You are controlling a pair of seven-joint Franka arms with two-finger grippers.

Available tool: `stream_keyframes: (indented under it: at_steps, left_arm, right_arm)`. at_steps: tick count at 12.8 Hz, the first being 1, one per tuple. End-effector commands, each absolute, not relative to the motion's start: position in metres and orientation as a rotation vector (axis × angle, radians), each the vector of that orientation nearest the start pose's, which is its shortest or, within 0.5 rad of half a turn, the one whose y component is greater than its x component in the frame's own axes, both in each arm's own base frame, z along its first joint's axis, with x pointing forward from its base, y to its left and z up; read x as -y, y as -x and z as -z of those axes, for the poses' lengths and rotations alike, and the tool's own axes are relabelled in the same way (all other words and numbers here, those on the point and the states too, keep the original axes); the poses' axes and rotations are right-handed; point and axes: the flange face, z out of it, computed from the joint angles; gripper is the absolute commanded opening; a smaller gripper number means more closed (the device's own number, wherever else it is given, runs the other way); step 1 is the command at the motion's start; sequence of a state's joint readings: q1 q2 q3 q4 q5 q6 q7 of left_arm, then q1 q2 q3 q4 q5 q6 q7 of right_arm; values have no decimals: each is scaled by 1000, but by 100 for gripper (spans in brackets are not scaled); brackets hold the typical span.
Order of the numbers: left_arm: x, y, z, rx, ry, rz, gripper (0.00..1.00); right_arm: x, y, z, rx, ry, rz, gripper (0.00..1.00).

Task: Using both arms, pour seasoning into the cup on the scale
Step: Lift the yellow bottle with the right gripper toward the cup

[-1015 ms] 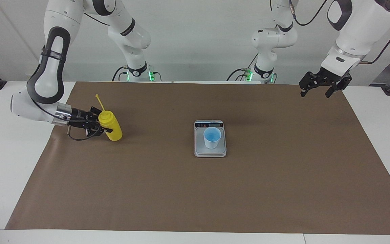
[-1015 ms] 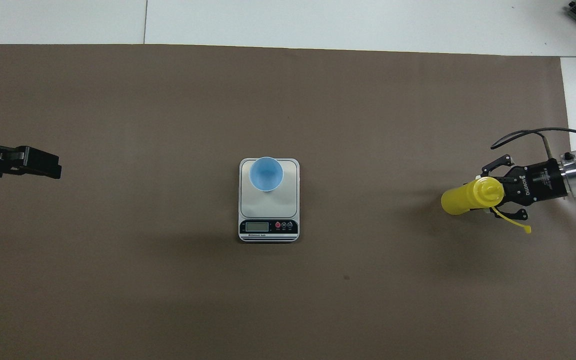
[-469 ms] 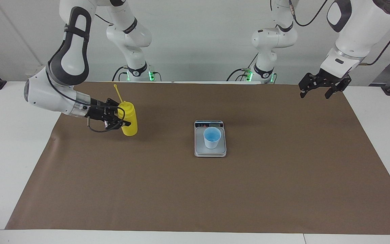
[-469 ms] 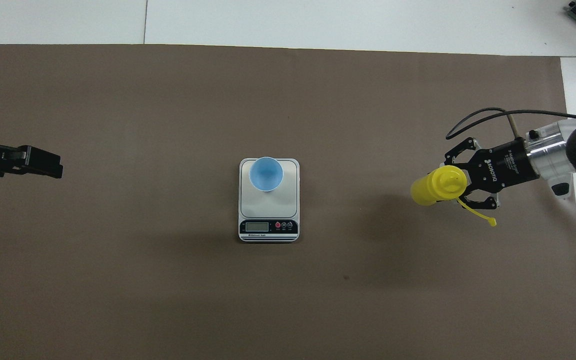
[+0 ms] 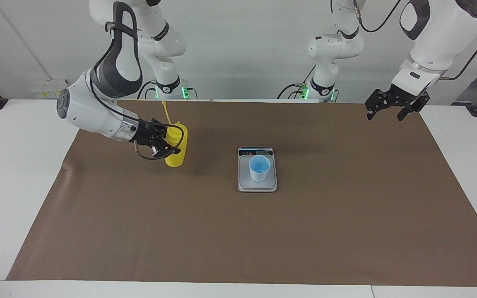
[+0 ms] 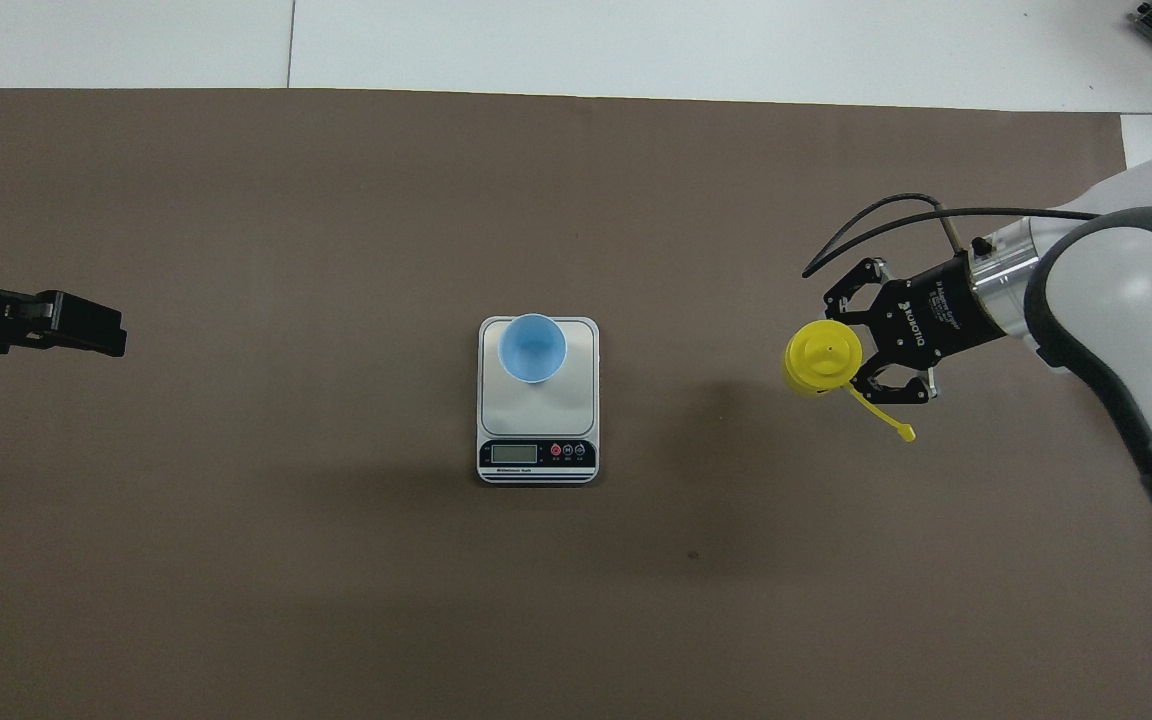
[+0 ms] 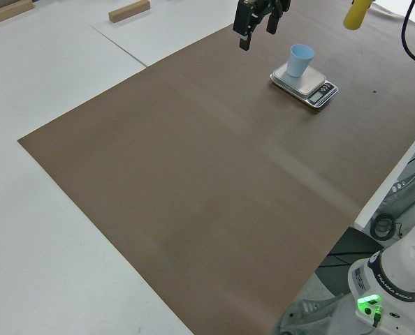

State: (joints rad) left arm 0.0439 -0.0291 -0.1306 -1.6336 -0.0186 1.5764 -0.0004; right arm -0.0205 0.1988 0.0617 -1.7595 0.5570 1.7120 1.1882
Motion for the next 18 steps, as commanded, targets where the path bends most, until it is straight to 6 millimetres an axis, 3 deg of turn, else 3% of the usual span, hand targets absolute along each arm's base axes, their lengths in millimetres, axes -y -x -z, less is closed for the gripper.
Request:
stream_keyframes:
  at_steps: [1,6,9,12,16,18]
  left_arm:
    - [50,-544,-612,-151,3138,-37,100]
    - [49,-544,-612,-147,3138,-37,100]
    - [50,-543,-612,-149,3138,-37,100]
    - [49,-544,-612,-149,3138,-34,100]
    - [50,-543,-612,-151,3138,-32,100]
    - [50,-543,-612,-151,3138,-32,100]
  right_arm:
    - [-100,-598,-462,-1742,2177,-634,4]
    - [-149,-610,-471,-1847,2116,-409,2]
    - [-173,-615,-470,-1816,2119,-327,0]
    - [-227,-621,-452,-1803,2249,-128,0]
    - [-271,-623,-444,-1839,2266,30,0]
    - [-303,-626,-443,-1870,2243,109,0]
